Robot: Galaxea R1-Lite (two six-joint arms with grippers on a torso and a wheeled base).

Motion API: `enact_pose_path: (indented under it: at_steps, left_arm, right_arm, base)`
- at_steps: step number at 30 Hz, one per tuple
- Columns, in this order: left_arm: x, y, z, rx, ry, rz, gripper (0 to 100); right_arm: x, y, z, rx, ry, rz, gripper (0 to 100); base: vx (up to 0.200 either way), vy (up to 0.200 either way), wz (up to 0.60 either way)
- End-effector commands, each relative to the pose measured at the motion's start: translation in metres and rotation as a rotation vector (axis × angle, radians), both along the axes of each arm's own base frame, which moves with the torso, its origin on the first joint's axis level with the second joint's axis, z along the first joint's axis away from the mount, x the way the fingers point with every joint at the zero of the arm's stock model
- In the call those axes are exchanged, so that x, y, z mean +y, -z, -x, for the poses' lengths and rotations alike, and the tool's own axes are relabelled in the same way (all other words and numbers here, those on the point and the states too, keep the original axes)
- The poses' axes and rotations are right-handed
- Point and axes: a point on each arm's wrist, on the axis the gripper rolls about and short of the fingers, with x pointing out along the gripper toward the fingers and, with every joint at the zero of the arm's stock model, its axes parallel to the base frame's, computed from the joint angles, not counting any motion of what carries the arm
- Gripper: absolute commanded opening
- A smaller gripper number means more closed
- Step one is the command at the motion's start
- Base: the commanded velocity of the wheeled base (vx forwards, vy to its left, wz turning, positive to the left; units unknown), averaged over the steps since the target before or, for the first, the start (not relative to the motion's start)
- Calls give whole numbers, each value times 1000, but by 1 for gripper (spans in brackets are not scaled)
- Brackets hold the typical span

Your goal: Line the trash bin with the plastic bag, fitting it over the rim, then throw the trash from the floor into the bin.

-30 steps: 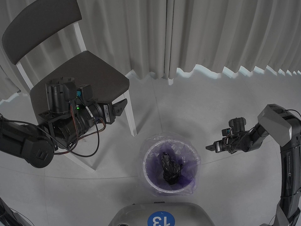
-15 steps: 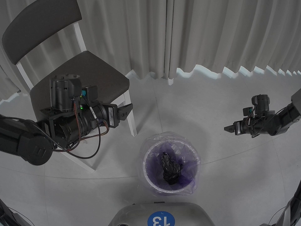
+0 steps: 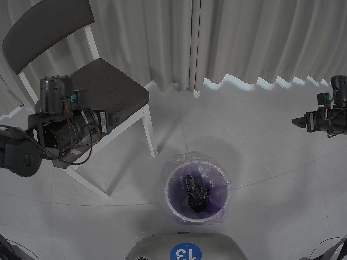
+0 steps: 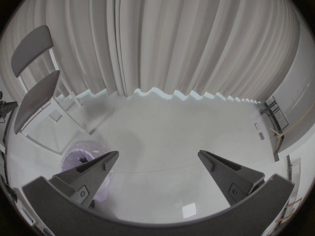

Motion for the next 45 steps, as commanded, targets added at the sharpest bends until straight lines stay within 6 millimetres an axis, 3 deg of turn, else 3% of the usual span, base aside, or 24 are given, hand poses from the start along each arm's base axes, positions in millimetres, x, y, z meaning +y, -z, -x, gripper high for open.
enact_pose_path:
  at_steps: [1,6,13,16,17,19,20,21,26,27,31,35,36,37,41,45]
  left_arm:
    - [19,-24,7,-79,-134,-21,100]
    - [24,-41,17,-136,-154,-37,100]
    - [40,-78,65,-273,-148,0,100]
    - [52,-95,97,-332,-143,2,100]
    - [53,-96,101,-336,-142,3,100]
    - [64,-107,130,-382,-134,19,100]
    - [65,-107,134,-385,-134,22,100]
    - [73,-109,156,-408,-140,27,100]
    - [98,-112,224,-460,-168,42,100]
    - [99,-112,229,-463,-169,43,100]
    - [114,-110,277,-518,-203,57,100]
    - [123,-100,314,-559,-223,67,100]
    - [123,-100,314,-559,-223,67,100]
    - [126,-94,332,-576,-240,66,100]
    - [134,-80,366,-605,-249,74,100]
    - [138,-72,391,-631,-259,79,100]
  right_arm:
    - [-2,-43,40,-142,70,34,100]
    - [-2,-67,62,-204,125,55,100]
    - [-1,-106,133,-408,140,41,100]
    - [0,-121,173,-529,136,35,100]
    - [0,-123,178,-541,135,34,100]
    - [1,-134,219,-657,123,29,100]
    - [1,-135,223,-666,120,27,100]
    - [2,-137,251,-715,112,22,100]
    - [3,-131,329,-778,58,11,100]
    - [4,-130,335,-778,53,9,100]
    - [4,-115,388,-796,41,3,100]
    - [5,-96,425,-816,2,0,100]
    - [5,-96,425,-816,2,0,100]
    - [6,-87,443,-825,-17,-2,100]
    - [6,-74,479,-849,-26,-2,100]
    - [7,-61,503,-863,-53,-5,100]
  base:
    - [0,0,0]
    - [0,0,0]
    - [0,0,0]
    - [0,0,0]
    - [0,0,0]
    - [0,0,0]
    - [0,0,0]
    - [0,0,0]
    - [0,0,0]
    - [0,0,0]
    - [0,0,0]
    - [0,0,0]
    - [0,0,0]
    - [0,0,0]
    - [0,0,0]
    - [0,0,0]
